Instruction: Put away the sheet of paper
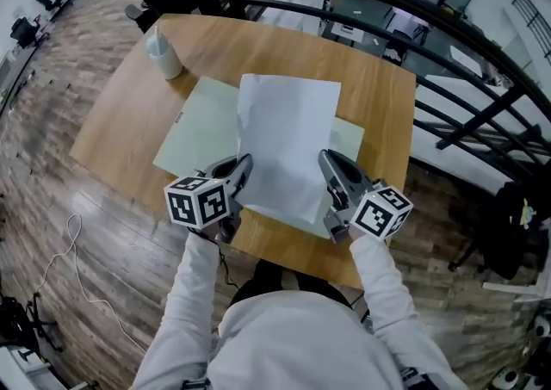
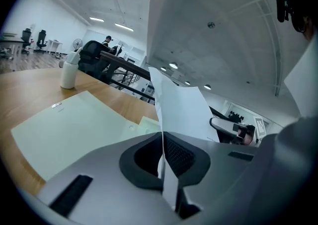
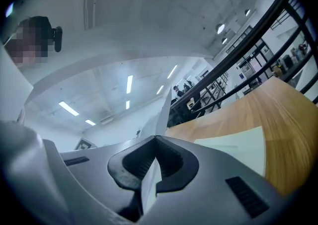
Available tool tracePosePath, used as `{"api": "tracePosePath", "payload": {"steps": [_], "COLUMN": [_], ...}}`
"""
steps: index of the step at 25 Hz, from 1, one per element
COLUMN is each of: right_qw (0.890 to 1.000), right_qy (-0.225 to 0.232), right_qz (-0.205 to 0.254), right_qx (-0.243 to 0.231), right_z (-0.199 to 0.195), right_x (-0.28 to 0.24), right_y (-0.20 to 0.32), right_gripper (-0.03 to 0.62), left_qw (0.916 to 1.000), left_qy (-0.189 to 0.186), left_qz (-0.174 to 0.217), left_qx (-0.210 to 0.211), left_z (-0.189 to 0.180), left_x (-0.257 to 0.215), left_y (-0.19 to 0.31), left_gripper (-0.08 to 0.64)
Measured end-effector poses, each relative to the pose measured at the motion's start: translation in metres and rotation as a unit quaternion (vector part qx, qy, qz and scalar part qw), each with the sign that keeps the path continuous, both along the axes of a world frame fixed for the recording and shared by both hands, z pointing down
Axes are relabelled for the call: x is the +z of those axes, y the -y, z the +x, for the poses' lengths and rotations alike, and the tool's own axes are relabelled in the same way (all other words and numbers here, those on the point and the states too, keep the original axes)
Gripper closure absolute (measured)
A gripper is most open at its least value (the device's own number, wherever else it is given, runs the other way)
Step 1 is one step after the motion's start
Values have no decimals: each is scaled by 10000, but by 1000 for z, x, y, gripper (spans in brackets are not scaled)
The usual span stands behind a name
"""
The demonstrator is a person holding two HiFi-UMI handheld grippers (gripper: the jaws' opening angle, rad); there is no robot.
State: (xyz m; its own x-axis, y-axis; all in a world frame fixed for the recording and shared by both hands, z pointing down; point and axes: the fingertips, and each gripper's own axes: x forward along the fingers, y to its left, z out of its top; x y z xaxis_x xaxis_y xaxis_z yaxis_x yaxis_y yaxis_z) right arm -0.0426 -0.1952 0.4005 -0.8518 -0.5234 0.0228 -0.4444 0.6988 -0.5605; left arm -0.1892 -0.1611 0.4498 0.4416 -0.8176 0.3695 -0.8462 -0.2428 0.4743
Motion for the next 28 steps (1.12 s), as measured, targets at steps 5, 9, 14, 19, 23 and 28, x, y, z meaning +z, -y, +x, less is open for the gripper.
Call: {"api": "tracePosePath", "payload": {"steps": [5,9,14,19,23,28], "right_qw": [9986,9968,9942,9923,9920,9931], "right_qy": [56,-39,-190,-385,-461,-596], "right_qz": [176,261,229,214,130,51], "right_qx": [497,754,1036,1156,1165,1008], "right_z": [1,-4,-2,2,8,1], "right_x": [-7,-3,6,22,35,51], "right_y": [18,25,33,39,46,45], "right_gripper": [565,565,565,565,565,565], "left_qw": [9987,9967,9938,9917,9905,9894], "left_qy": [88,107,98,17,48,98], "left_qz": [182,203,189,100,14,-117], "left_qx": [475,779,1095,1279,1375,1444], "left_z": [-2,-5,-1,5,10,4], "left_x": [-8,-5,7,24,36,51], "left_y": [33,48,61,69,74,72], "left_gripper": [543,543,543,543,543,543]}}
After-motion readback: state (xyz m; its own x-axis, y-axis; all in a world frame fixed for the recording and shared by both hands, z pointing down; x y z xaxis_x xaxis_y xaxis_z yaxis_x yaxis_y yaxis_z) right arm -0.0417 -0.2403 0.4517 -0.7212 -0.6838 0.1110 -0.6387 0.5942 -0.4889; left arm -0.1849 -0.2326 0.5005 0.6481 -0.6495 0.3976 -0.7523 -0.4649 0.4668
